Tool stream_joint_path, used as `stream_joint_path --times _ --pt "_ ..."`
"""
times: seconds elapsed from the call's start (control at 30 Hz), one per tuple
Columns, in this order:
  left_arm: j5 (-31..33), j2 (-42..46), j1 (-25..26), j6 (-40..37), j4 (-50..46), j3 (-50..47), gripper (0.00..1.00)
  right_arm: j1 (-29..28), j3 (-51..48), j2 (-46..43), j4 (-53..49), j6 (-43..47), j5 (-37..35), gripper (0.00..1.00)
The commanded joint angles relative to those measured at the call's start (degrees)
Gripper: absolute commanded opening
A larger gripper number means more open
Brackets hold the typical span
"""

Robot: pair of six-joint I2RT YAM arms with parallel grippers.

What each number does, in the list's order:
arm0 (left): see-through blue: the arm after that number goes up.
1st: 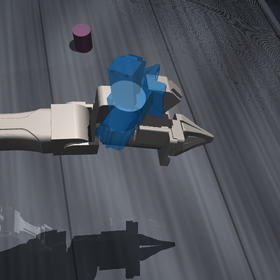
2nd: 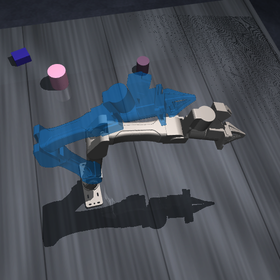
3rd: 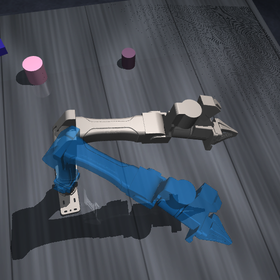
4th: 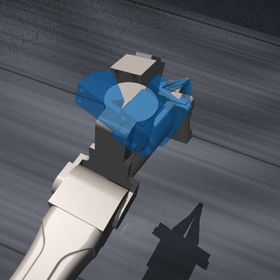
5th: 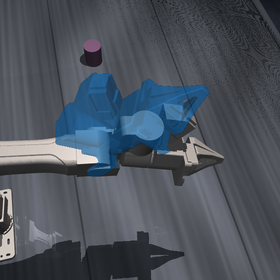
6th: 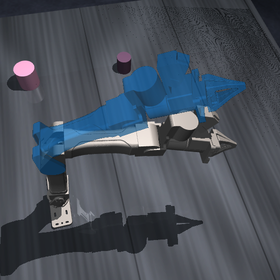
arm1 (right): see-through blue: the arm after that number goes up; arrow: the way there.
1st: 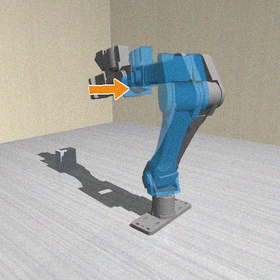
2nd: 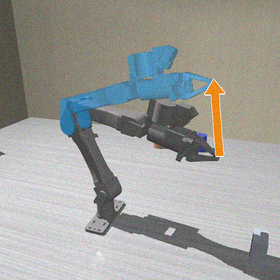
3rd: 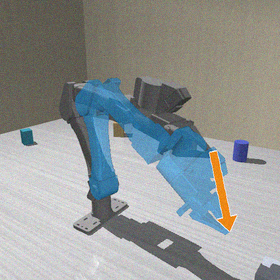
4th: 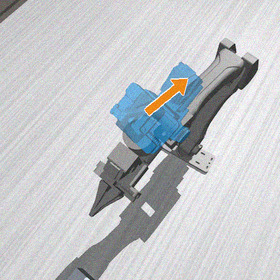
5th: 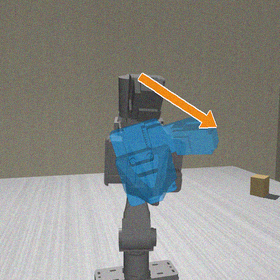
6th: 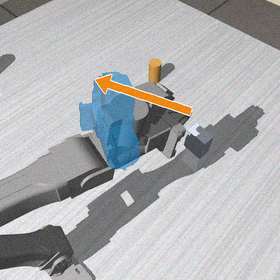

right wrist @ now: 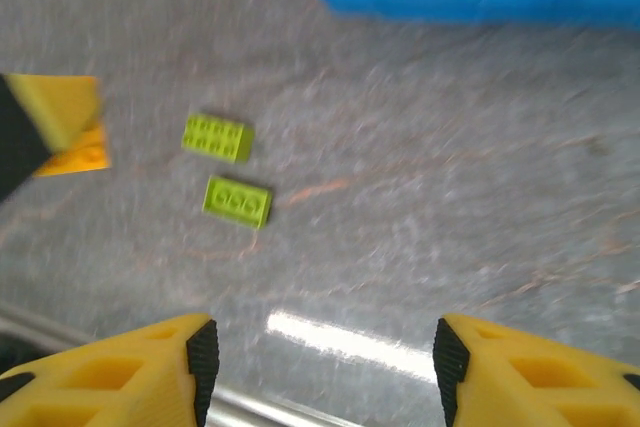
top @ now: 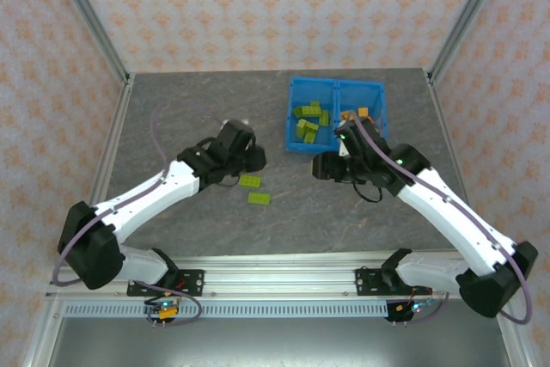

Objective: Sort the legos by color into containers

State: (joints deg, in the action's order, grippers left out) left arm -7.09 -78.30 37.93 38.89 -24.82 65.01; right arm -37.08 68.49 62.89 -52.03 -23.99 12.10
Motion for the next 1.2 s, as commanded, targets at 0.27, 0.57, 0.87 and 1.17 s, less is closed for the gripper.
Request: stream_joint_path --times 0.27,0.57,0.87,1.17 --pt "1.19 -29.35 7.76 -10.92 3.25 35.87 0.17 -0.08 -1.23 -13.37 -2.87 -7.87 -23.62 0.64" --pt "1.37 -60.56 8.37 -12.57 -2.36 78.46 0.17 -0.02 -3.89 -22.28 -8.6 -10.98 -27.68 0.68" --pt "7.16 -76.03 7.97 -19.44 10.32 90.54 0.19 -0.01 -4.41 -25.34 -11.32 -9.97 -28.33 0.69" --pt "6.13 -73.39 8.54 -20.17 11.94 92.27 0.48 -0.03 -5.62 -26.16 -9.77 -8.63 -27.65 0.7"
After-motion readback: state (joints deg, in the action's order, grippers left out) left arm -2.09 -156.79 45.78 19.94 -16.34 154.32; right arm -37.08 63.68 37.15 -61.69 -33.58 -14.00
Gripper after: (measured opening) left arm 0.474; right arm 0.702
